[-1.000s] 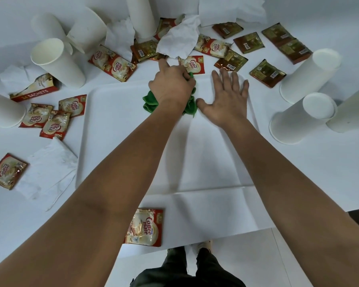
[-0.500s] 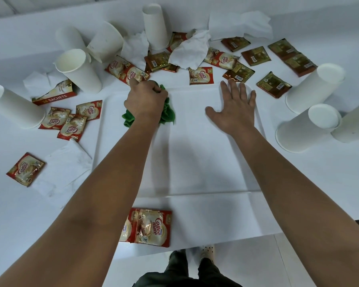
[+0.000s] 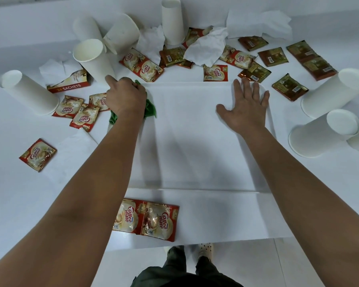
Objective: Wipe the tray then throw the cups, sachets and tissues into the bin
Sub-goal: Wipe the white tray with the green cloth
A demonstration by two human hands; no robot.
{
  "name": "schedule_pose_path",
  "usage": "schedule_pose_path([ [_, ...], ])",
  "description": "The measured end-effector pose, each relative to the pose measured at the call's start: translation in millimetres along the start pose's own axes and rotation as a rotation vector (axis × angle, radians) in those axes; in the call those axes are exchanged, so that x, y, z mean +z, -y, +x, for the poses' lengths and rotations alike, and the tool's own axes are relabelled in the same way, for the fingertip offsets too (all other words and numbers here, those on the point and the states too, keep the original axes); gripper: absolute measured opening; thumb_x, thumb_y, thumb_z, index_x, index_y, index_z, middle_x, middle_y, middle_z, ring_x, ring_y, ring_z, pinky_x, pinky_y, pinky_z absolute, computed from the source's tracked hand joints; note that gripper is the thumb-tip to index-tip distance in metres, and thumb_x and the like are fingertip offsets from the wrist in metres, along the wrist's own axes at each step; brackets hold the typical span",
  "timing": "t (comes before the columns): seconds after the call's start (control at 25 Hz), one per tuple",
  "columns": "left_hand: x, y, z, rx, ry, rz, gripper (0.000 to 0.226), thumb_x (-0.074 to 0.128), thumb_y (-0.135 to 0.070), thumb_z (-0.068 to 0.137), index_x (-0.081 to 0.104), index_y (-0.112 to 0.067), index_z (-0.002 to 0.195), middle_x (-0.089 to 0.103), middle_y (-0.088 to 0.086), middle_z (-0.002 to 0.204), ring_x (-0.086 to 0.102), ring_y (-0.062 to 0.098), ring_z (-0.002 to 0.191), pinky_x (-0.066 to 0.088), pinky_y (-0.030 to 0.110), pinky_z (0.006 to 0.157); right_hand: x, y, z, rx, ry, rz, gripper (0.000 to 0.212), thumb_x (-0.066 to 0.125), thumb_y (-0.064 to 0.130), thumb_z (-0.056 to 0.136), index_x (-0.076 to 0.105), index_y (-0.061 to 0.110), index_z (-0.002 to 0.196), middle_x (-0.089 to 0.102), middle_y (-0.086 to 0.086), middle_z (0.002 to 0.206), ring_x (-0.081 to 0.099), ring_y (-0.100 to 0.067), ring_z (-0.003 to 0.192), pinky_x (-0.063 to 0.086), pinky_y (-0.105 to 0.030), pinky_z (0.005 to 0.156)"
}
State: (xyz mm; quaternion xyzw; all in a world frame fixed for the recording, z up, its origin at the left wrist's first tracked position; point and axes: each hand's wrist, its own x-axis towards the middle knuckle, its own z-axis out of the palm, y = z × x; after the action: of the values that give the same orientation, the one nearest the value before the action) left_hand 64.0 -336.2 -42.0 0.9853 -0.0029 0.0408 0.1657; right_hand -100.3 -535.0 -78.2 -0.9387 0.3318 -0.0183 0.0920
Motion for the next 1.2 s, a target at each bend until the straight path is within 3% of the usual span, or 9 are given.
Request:
schedule_pose_path([
  [0.12,2.8,-1.8,-9.7,-0.009,0.011,-0.004,0.038,0.049,-0.040,0.089,0.063,-0.015,0.114,0.042,0.012,0.125,0.059,0.033,0.095,0.039,0.034,0.071,0.6,0.5,0.4,0.000,0.009,-0.012,0.079,0.037,0.055,0.087,0.005,0.019,0.150,0.000,-0.005,0.159,-0.006,-0.028,0.146,-0.006,-0.053,0.115],
  [0.24,8.5,-12.0,-21.2,0.020,0.049,-0.043,0.038,0.052,-0.041,0.088,0.062,-0.023,0.120,0.043,0.011,0.124,0.058,0.030,0.098,0.045,0.035,0.079,0.4,1.5,0.7,-0.005,0.017,-0.022,0.079,0.037,0.054,0.087,0.004,0.018,0.150,0.000,-0.005,0.159,-0.007,-0.029,0.146,-0.007,-0.054,0.115],
  [0.36,18.1,-33.8,-35.7,0.095,0.078,-0.101,0.035,0.054,-0.041,0.088,0.063,-0.027,0.119,0.045,0.008,0.121,0.056,0.028,0.100,0.045,0.038,0.088,0.0,2.4,0.9,-0.017,0.021,-0.034,0.079,0.037,0.054,0.088,0.003,0.017,0.150,0.000,-0.004,0.159,-0.007,-0.031,0.146,-0.007,-0.055,0.114],
  [0.52,29.8,-73.3,-53.9,0.232,0.134,-0.109,0.030,0.053,-0.044,0.089,0.068,-0.030,0.111,0.046,0.006,0.122,0.056,0.027,0.101,0.043,0.037,0.085,-1.9,3.1,1.6,-0.022,0.028,-0.046,0.080,0.037,0.054,0.087,0.003,0.018,0.149,0.000,-0.003,0.159,-0.008,-0.031,0.146,-0.007,-0.055,0.114],
  [0.8,38.0,-111.0,-71.2,0.689,0.257,0.035,0.030,0.045,-0.042,0.094,0.062,-0.040,0.118,0.041,0.007,0.130,0.049,0.027,0.111,0.042,0.041,0.090,-1.2,0.6,2.0,-0.024,0.032,-0.052,0.079,0.036,0.056,0.086,0.004,0.020,0.150,0.001,0.000,0.159,-0.007,-0.030,0.146,-0.006,-0.055,0.115],
  [1.04,22.1,-54.8,-42.4,0.488,0.117,0.089,0.032,0.042,-0.034,0.094,0.063,-0.032,0.119,0.045,0.010,0.124,0.054,0.032,0.102,0.043,0.041,0.081,-1.1,-0.8,2.4,-0.022,0.024,-0.021,0.081,0.037,0.058,0.086,0.004,0.021,0.150,0.001,0.000,0.159,-0.007,-0.028,0.146,-0.007,-0.052,0.116],
  [1.2,17.8,-39.4,-33.0,0.361,0.116,0.053,0.033,0.045,-0.037,0.092,0.064,-0.032,0.118,0.047,0.010,0.121,0.055,0.030,0.099,0.042,0.036,0.076,-2.0,0.4,1.5,-0.026,0.027,-0.025,0.080,0.036,0.057,0.087,0.003,0.020,0.150,0.000,0.000,0.159,-0.008,-0.029,0.146,-0.008,-0.053,0.115],
])
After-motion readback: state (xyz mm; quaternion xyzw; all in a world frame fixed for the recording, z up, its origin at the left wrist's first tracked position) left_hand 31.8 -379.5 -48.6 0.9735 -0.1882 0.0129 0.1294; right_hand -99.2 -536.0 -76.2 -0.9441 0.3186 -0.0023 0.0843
